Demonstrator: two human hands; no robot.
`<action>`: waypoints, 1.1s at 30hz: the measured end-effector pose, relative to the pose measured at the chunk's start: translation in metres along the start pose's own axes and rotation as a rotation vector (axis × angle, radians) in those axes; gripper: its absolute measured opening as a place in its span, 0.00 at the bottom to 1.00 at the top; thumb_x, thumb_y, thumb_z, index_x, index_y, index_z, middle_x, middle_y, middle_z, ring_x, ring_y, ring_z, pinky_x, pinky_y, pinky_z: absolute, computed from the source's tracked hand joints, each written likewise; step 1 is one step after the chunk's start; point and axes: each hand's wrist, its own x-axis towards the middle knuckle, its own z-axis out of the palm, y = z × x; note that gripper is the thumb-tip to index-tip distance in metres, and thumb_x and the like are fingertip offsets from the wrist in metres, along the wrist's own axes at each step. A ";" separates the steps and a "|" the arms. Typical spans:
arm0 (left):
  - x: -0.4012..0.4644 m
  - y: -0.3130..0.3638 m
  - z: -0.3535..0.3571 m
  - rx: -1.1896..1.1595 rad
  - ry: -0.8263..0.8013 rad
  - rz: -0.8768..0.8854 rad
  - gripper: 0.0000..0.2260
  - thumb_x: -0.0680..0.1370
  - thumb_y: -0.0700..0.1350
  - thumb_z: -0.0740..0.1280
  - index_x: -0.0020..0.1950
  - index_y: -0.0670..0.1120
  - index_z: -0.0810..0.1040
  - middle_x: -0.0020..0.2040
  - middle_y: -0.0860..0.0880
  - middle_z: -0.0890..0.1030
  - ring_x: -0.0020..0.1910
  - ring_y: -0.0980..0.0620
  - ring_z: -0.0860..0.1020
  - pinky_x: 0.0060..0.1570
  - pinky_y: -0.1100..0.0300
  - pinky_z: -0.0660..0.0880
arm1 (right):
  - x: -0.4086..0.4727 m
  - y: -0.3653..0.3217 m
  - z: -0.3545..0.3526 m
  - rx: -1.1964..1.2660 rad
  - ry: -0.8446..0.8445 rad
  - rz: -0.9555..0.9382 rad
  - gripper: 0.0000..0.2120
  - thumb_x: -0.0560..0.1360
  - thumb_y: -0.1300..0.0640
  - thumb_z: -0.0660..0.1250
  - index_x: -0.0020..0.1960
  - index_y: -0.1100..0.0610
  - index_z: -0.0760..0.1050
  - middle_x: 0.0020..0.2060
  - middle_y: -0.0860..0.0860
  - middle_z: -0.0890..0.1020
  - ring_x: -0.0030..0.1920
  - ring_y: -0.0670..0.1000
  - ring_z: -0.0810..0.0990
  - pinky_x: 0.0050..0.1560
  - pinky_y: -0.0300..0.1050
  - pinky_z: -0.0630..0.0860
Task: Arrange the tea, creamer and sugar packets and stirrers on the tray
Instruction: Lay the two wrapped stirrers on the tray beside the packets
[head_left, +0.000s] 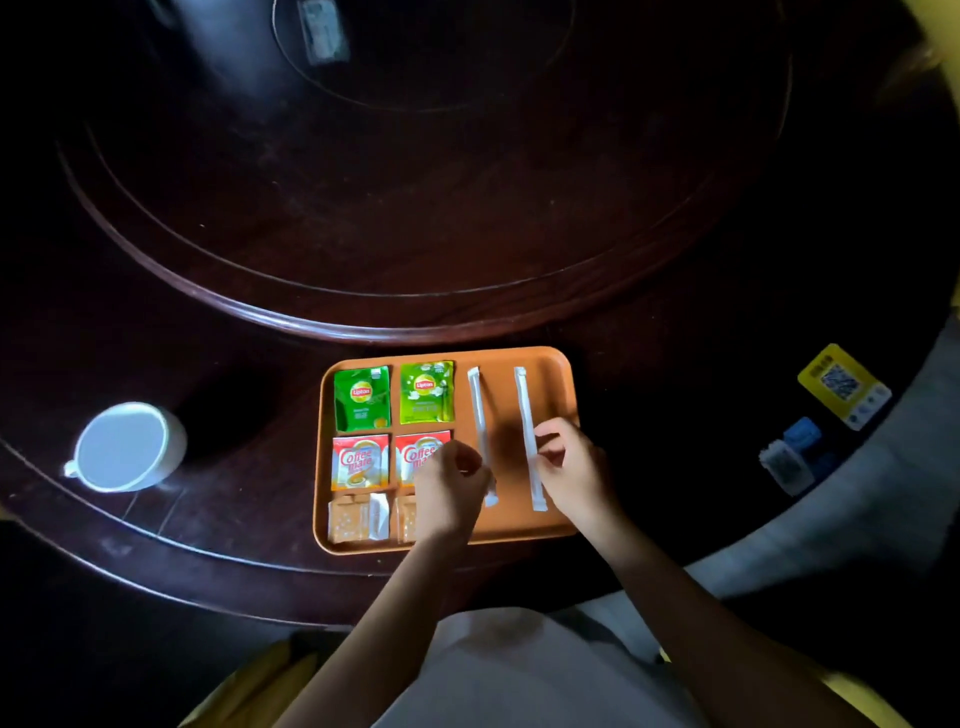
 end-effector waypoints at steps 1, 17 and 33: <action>0.001 0.000 0.005 0.024 0.005 0.012 0.03 0.66 0.35 0.68 0.34 0.42 0.76 0.29 0.49 0.79 0.30 0.52 0.76 0.29 0.75 0.67 | 0.002 0.003 0.000 -0.013 -0.016 0.004 0.10 0.73 0.68 0.65 0.53 0.60 0.75 0.41 0.51 0.78 0.41 0.46 0.76 0.38 0.27 0.70; -0.003 -0.005 0.010 0.583 -0.074 0.507 0.17 0.71 0.42 0.70 0.59 0.44 0.74 0.59 0.42 0.78 0.50 0.40 0.79 0.37 0.54 0.77 | 0.004 0.044 -0.017 -0.680 0.132 -0.582 0.17 0.66 0.57 0.71 0.55 0.54 0.76 0.54 0.51 0.81 0.56 0.53 0.76 0.55 0.51 0.73; 0.006 -0.004 0.001 0.895 -0.342 0.480 0.35 0.76 0.53 0.63 0.75 0.50 0.46 0.78 0.52 0.49 0.71 0.43 0.61 0.58 0.48 0.72 | 0.011 0.050 -0.025 -0.871 -0.106 -0.647 0.30 0.64 0.48 0.74 0.64 0.54 0.73 0.65 0.50 0.76 0.68 0.52 0.71 0.64 0.60 0.67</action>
